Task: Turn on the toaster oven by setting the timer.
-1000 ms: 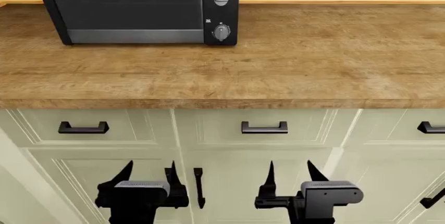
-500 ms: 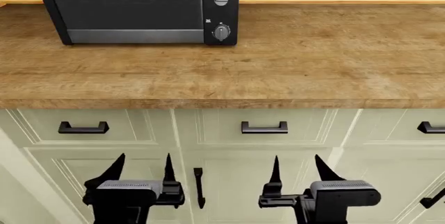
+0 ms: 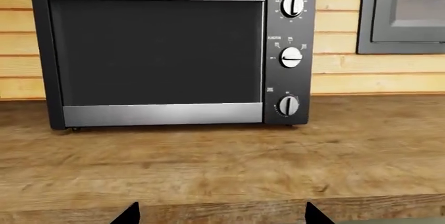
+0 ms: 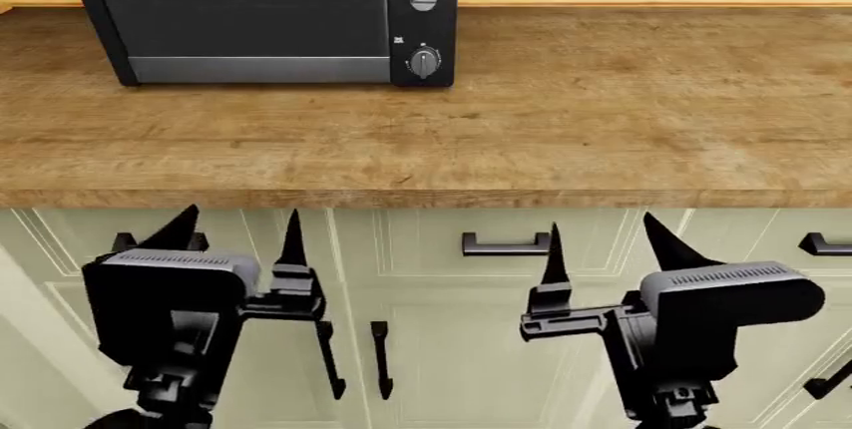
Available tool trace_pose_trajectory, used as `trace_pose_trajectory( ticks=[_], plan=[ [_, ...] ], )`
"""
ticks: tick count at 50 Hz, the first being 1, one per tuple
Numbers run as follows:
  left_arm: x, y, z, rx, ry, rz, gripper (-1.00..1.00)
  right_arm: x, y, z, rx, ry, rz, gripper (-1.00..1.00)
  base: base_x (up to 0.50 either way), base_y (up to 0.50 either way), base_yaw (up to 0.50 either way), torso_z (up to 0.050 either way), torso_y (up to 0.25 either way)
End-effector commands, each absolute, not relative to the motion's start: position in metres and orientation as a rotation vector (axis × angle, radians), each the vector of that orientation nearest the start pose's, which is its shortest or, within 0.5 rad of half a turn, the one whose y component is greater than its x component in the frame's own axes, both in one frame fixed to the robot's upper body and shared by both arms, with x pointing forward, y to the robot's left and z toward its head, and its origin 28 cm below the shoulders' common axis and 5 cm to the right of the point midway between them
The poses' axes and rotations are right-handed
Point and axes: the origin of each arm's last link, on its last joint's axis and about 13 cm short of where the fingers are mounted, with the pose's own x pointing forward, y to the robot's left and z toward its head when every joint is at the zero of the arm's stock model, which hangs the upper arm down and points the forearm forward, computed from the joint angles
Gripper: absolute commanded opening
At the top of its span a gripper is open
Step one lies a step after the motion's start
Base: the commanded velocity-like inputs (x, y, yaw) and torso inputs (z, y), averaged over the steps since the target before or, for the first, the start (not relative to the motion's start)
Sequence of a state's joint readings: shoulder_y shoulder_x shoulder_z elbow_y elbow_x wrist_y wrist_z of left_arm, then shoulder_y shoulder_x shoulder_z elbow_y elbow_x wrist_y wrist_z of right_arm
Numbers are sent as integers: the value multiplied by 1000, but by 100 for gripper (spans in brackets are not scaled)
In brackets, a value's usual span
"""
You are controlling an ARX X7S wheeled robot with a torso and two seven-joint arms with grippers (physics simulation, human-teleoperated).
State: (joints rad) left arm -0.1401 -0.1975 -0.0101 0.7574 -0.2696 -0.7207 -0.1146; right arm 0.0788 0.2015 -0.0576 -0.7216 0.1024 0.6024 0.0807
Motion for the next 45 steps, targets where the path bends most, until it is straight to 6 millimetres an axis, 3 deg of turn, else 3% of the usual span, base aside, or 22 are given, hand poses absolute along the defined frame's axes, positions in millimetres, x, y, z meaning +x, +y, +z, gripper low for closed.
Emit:
trace_pose_trajectory(
  ticks=[1, 13, 24, 38, 45],
  plan=[
    [198, 227, 185, 23, -86, -137, 100, 193, -120, 176, -158, -154, 72, 100, 0, 0, 0, 0, 0],
    [191, 235, 207, -1, 0, -123, 100, 199, -123, 205, -125, -104, 32, 100, 0, 0, 0, 0, 0],
    [192, 243, 227, -12, 0, -86, 100, 205, -127, 218, -111, -102, -3, 100, 0, 0, 0, 0, 0],
    [191, 248, 238, -41, -43, -63, 100, 207, -128, 222, -84, -106, -12, 100, 0, 0, 0, 0, 0],
    [190, 244, 229, -11, -57, -76, 100, 205, -125, 213, -114, -113, 8, 100, 0, 0, 0, 0, 0]
  ],
)
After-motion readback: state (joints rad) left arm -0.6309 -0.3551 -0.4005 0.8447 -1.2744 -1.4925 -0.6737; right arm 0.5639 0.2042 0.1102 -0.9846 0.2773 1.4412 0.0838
